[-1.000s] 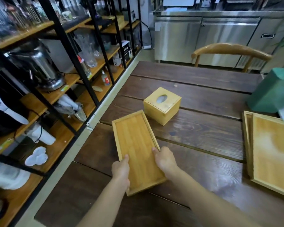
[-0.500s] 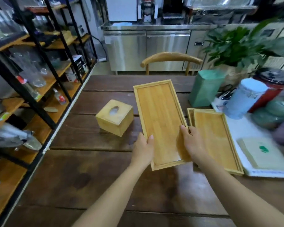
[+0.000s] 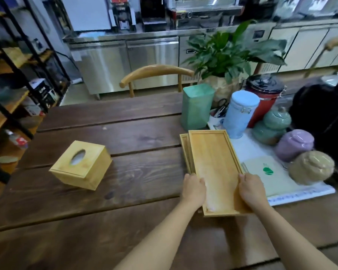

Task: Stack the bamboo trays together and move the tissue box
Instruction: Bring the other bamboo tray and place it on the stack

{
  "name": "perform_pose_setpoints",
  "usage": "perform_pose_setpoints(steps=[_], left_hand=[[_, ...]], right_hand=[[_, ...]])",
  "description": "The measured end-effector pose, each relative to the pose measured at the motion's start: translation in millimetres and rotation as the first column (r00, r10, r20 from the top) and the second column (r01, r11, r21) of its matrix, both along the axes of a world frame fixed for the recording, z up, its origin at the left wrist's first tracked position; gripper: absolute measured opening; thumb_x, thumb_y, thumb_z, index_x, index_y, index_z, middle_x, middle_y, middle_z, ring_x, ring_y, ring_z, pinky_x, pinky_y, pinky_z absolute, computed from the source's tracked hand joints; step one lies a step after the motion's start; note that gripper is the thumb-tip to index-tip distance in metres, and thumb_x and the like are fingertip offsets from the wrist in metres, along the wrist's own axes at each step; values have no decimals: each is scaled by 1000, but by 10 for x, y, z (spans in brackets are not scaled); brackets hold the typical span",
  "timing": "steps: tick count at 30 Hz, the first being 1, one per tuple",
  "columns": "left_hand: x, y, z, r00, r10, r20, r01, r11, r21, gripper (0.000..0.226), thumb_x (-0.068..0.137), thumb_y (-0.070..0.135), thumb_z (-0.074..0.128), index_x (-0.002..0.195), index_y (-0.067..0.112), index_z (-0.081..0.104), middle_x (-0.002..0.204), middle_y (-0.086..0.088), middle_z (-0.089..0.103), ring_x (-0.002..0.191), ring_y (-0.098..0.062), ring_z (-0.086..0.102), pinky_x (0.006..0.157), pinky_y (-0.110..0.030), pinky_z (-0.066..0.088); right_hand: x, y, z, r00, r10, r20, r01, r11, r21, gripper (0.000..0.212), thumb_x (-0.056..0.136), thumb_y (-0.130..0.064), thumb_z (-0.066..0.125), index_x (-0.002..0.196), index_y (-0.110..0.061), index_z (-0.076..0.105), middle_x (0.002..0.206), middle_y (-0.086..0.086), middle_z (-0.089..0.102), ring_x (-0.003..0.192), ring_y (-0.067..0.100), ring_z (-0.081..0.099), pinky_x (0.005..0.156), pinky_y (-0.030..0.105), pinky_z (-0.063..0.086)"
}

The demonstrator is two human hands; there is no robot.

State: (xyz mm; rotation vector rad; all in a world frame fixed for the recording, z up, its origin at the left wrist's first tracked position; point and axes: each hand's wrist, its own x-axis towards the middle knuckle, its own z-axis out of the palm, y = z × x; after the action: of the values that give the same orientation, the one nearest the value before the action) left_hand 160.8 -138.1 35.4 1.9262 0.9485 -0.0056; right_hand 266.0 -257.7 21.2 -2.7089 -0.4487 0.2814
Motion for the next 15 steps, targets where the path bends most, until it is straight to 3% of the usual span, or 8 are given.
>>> perform_pose_setpoints(steps=[4,10,15], left_hand=[[144,44,-70,1000,-10,-9,10,999,50,32,97,16,35,116,-2,55,123,-16,49,117,-31,48,103,-44,39],[165,94,-245,1000,27,16,-29,989,143,26,95,14,42,107,1,62,111,-13,51,107,-26,51,98,-40,43],[103,120,-310,996,75,52,-82,987,141,27,93,20,51,114,7,63,106,-3,47,106,-21,49,97,-31,43]], right_hand=[[67,29,-92,998,-54,-17,55,997,59,30,92,-2,35,87,14,60,95,35,60,94,45,53,79,46,43],[112,92,-145,986,-128,-110,146,975,166,35,95,-13,37,86,14,56,95,33,57,89,43,54,72,39,39],[136,114,-130,981,-136,-137,162,967,195,35,95,-15,39,83,13,57,95,32,57,80,37,51,67,34,32]])
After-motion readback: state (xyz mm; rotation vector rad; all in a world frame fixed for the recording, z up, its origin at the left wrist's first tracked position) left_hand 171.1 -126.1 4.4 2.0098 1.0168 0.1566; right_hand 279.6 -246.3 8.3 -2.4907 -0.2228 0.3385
